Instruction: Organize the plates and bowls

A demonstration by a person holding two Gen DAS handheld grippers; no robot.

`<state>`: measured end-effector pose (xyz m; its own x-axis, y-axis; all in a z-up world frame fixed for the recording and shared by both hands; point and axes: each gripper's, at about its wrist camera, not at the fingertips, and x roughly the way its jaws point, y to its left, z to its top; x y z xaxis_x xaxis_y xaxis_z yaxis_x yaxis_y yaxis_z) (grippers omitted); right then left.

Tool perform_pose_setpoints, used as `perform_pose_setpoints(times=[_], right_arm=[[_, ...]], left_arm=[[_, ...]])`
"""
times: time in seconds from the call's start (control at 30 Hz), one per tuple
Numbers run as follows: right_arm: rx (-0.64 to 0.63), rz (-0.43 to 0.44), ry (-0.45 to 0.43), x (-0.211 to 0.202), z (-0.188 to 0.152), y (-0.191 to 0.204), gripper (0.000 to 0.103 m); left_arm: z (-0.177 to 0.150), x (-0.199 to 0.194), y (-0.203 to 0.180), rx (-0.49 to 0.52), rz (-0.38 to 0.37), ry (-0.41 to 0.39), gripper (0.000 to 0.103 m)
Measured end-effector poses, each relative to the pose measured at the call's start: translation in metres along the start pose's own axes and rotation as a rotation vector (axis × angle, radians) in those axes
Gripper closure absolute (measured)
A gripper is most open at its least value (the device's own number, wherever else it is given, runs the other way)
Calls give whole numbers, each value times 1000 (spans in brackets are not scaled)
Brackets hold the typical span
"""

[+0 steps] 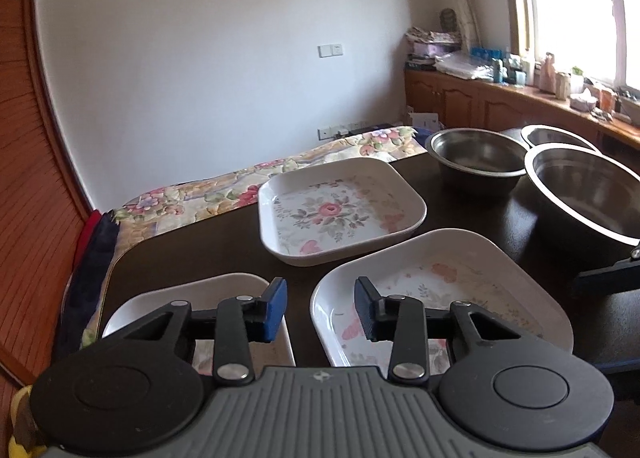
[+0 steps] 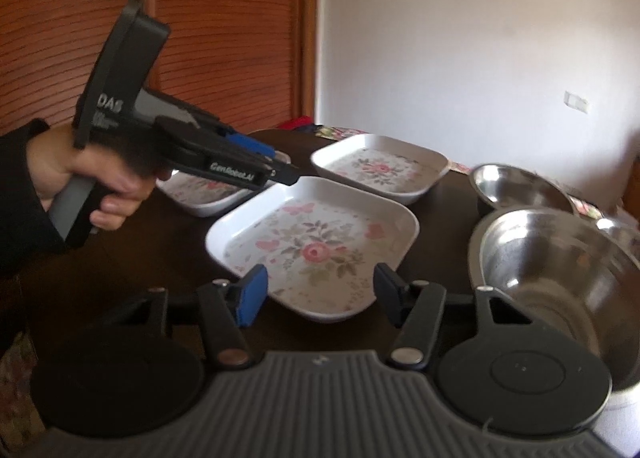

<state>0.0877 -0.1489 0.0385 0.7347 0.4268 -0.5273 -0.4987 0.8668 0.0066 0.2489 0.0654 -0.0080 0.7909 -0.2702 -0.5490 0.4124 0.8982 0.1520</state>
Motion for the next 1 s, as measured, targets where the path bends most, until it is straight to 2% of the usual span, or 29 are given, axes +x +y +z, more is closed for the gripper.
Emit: perform_pose_setpoints(times=[0.13,0.33,0.43,0.63,0.77,1.0], right_arm=[[117,-21,20,2,-2,-3,45],[223,-108,25,8,-6,-2,45],[249,-146,14,7,-7,-2,45],[285,-150,34,14,-7,1,45],[286,-160,50,19,-8,3,55],[295,-156,57,24,-10,-2,64]], left_arm=[[3,4,0,21,-21,-3,36],[5,8,3,34,-57,-4,36],[7,13,6,46,-58,1,36],[7,20,10,45,-84,13,42],[6,22,9,56,-75,20,43],[3,27,8,63,-67,61,47]])
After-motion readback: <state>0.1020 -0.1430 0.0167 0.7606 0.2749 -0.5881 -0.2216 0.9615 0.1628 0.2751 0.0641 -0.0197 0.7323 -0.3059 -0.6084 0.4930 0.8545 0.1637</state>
